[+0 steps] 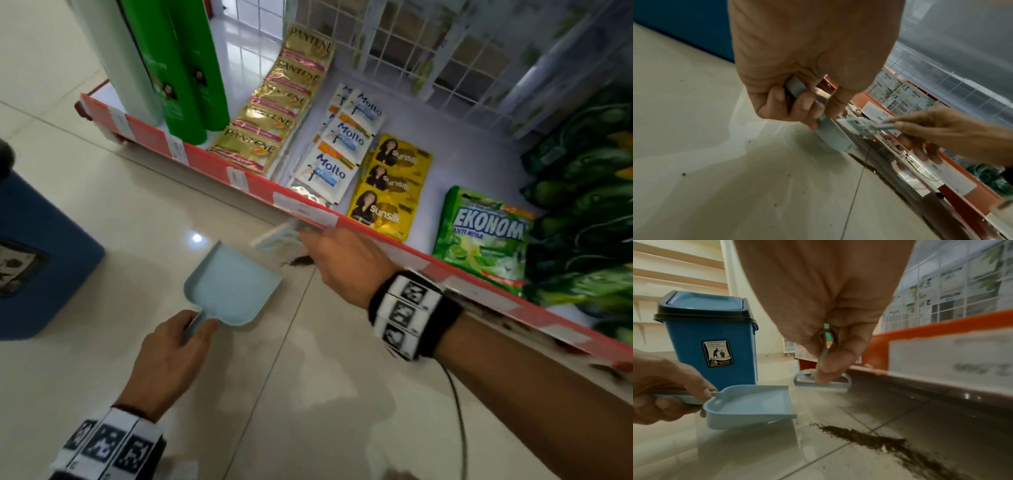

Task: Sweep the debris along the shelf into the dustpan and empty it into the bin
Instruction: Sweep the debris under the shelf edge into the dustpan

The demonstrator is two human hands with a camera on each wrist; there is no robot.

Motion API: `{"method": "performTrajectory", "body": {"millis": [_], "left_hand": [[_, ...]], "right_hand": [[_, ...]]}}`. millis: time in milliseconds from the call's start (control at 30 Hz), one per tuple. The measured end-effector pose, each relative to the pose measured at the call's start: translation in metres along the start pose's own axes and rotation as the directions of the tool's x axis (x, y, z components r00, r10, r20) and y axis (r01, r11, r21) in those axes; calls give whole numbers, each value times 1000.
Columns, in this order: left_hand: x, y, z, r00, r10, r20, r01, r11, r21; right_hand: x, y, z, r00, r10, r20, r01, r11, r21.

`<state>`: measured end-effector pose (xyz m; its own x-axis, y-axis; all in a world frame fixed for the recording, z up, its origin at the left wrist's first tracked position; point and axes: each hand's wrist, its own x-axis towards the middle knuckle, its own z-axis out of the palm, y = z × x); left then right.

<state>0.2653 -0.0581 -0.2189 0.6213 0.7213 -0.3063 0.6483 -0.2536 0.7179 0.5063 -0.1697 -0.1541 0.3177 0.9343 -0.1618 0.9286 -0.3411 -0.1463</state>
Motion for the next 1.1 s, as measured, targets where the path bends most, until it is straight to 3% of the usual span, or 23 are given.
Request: {"method": "performTrajectory", "body": {"millis": [133,367,500,600,667,800,967,1100], "left_hand": [[-5,3,4,999,-47,22,45,997,65],[-30,9,8,991,-133,9,133,990,40],[-40,0,11,991,-135,-5,135,989,63],[-41,-4,10,991,-137,-11,137,987,88],[-39,-4,8,990,-143,-13,143,985,91],[-31,-11,8,993,-119,-1,118,989,90],[-19,-17,7,995,-93,44,88,990,107],[-19,-11,12,995,-65,71,58,995,85]], "right_hand": [[17,-5,14,1000,-23,-17,23,1000,12],[-49,40,13,992,8,123,-7,1000,-9],[-51,28,6,999,-42,23,40,997,70],[-22,-6,4,989,-110,-98,126,976,178],[5,-27,11,986,-127,-111,146,972,185],[20,-26,23,994,-107,29,105,992,63],[-48,32,18,981,-69,183,53,994,93],[-67,38,18,996,-20,-85,40,971,236]]}}
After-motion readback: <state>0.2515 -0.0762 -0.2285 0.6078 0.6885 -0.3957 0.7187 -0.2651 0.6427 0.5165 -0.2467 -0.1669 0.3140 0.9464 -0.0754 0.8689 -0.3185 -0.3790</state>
